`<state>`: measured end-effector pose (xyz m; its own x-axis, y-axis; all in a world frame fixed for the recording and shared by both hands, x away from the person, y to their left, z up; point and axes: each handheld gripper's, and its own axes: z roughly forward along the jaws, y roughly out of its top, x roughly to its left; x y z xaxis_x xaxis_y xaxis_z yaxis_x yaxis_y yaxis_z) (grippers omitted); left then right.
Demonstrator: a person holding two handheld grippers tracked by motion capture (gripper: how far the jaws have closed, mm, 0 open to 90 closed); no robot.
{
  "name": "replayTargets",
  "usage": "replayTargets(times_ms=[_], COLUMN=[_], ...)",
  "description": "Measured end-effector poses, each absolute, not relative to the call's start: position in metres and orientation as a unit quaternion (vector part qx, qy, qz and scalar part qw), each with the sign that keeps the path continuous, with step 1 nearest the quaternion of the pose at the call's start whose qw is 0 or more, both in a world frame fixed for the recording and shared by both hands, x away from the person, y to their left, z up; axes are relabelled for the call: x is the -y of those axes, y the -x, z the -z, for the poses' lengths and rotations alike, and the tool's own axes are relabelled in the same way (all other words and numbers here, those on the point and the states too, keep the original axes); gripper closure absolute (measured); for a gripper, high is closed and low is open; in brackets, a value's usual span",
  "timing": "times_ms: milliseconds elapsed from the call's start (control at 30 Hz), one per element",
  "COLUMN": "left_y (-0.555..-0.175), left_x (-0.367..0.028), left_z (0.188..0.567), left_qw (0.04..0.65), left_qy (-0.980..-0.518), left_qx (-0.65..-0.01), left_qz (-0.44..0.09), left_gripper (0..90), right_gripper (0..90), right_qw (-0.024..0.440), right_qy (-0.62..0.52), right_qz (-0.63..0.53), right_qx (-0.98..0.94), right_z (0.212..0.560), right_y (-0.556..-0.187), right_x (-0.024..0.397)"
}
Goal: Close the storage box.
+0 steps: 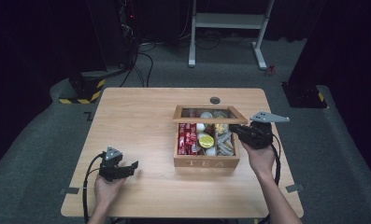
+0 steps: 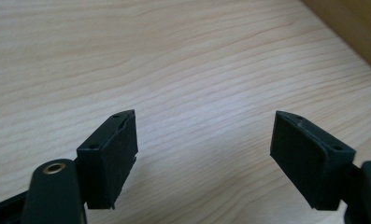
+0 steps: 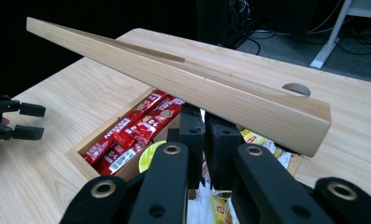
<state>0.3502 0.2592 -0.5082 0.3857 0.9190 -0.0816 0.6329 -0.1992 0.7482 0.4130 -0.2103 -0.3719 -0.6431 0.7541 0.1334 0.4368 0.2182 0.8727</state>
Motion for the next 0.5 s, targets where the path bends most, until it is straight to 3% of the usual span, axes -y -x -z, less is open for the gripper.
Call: replayTargets(times_ms=[500], left_y=[-0.358], left_x=[-0.226], left_z=[0.480], left_qw=[0.404], left_qy=[-0.773], left_qx=[-0.460], left_qz=[-0.166], left_gripper=[30.5], right_gripper=[86.0], right_qw=[0.160], right_qy=[-0.393], right_qz=[-0.492], right_qx=[-0.760], right_z=[0.366], right_y=[-0.419], right_x=[0.213])
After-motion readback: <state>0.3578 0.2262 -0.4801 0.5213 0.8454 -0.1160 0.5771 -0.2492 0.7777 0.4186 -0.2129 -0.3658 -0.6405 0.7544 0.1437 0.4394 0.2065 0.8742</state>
